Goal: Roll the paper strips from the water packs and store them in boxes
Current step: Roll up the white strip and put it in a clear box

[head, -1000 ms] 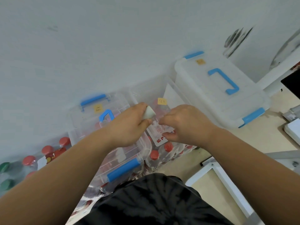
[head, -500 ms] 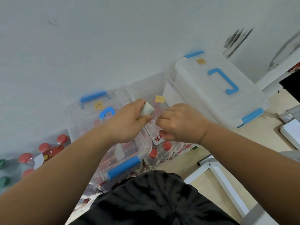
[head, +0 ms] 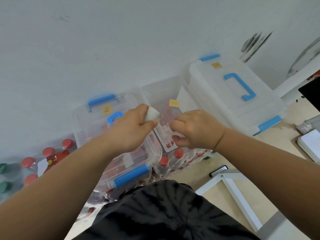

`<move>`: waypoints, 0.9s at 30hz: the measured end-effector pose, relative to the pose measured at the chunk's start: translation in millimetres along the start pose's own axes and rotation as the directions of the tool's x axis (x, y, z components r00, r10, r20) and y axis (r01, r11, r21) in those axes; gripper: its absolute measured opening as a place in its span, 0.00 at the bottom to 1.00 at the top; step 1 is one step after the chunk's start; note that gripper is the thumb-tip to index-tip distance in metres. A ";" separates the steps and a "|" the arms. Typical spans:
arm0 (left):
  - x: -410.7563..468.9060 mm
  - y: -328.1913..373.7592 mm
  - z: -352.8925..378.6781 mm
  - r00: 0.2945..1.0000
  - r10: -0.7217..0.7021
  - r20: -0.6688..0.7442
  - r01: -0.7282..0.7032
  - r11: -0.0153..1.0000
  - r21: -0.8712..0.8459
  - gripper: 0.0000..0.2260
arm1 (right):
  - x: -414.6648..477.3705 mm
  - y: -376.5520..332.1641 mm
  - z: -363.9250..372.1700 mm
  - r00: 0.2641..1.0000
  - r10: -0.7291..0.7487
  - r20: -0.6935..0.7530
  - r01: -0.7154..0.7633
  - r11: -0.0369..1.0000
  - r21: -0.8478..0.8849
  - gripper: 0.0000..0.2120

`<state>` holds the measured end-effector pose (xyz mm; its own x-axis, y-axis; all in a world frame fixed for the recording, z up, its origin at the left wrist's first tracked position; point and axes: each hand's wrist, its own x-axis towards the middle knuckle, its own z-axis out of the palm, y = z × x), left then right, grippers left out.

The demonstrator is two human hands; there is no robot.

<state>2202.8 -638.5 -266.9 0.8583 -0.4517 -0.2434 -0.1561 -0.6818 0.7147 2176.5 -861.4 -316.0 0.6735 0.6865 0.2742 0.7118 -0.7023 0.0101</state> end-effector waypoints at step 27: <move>-10.0 -4.1 10.0 0.981 -0.039 0.191 0.121 0.890 -0.440 0.06 | 8.0 -34.5 -2.0 0.914 0.392 0.106 -0.378 0.917 -0.128 0.23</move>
<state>2189.9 -637.0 -274.0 0.7544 -0.5264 -0.3922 0.1807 -0.4079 0.8950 2156.9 -832.0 -312.3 0.9155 0.3723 0.1525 0.3725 -0.9276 0.0285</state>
